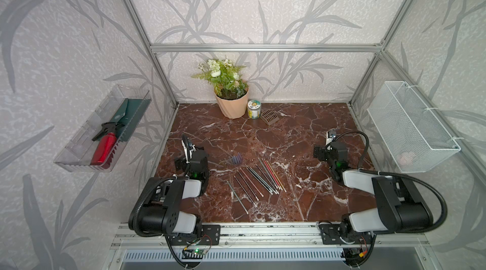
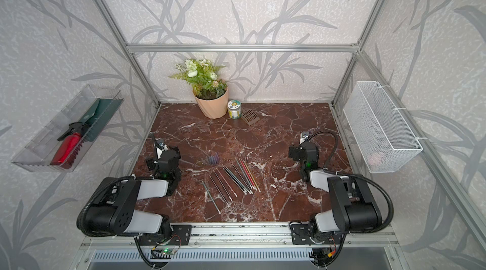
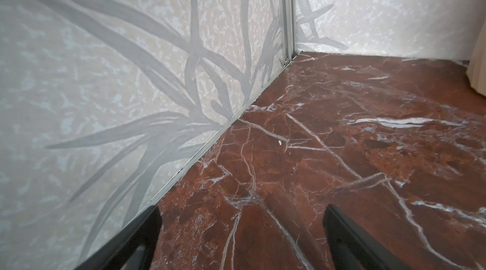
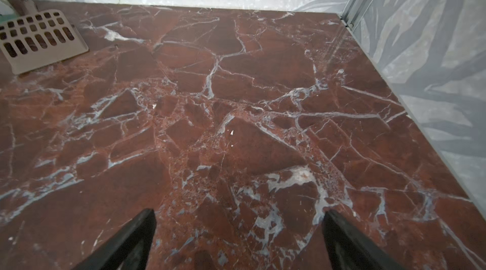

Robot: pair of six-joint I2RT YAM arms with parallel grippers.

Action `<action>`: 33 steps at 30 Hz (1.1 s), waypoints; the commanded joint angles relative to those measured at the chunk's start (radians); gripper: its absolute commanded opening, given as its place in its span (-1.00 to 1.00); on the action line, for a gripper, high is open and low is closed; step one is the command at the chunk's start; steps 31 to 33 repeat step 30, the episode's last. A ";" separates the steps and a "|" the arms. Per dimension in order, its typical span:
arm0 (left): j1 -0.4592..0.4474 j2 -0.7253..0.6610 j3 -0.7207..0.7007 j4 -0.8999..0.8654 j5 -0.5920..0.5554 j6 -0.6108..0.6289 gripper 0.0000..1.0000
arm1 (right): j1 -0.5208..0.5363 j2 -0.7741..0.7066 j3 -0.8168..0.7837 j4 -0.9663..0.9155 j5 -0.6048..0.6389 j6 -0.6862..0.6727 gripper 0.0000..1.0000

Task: Remove the protective cover of the pencils
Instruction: Reset both arms

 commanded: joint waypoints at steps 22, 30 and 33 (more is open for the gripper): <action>0.074 0.130 0.040 0.103 0.386 -0.090 0.99 | 0.003 0.069 -0.016 0.273 -0.153 -0.111 0.98; 0.071 0.149 0.097 0.036 0.404 -0.063 0.98 | 0.003 0.069 -0.013 0.267 -0.153 -0.111 0.98; 0.071 0.149 0.097 0.036 0.404 -0.063 0.98 | 0.003 0.069 -0.013 0.267 -0.153 -0.111 0.98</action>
